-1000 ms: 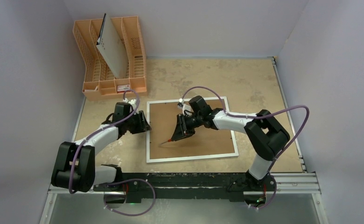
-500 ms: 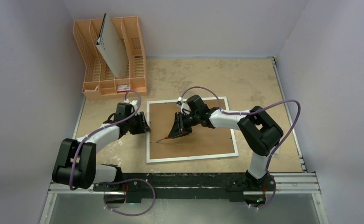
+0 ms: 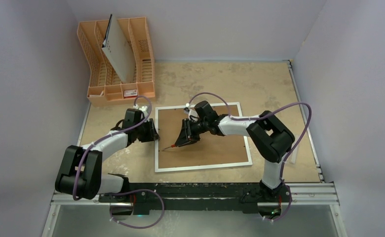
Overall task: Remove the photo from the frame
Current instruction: Release the photo frame item from the photo frame.
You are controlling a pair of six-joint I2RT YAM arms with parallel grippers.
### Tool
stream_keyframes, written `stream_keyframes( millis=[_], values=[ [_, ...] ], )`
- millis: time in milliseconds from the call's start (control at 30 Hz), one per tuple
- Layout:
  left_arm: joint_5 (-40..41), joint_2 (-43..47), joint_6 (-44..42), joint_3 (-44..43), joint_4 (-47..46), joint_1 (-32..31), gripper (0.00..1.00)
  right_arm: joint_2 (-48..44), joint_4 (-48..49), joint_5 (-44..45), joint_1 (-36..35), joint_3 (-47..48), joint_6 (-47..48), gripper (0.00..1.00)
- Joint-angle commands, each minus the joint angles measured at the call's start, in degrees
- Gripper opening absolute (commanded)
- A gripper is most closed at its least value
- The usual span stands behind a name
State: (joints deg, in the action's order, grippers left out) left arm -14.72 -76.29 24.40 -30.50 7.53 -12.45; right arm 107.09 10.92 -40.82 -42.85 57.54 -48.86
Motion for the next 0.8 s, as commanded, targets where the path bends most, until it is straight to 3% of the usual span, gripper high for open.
stream_keyframes(
  millis=[0,233,567,767],
  values=[
    [1.3,-1.7,-1.4,0.1,0.6,-1.1,0.28,1.6,0.3,-0.6,-0.9,2.1,-0.5,0.0],
    [1.2,-1.8,-1.3,0.6,0.2,-1.4,0.27,2.8,0.1,0.2,-1.3,2.8,-0.9,0.0],
    [-0.5,-1.6,1.5,3.6,-2.8,-1.6,0.0,3.1,3.1,1.3,-1.6,-0.1,-5.2,0.0],
    [-1.5,-0.9,4.8,6.4,-5.7,-1.7,0.0,3.7,6.9,1.5,-2.4,-2.3,-8.2,0.0]
  ],
)
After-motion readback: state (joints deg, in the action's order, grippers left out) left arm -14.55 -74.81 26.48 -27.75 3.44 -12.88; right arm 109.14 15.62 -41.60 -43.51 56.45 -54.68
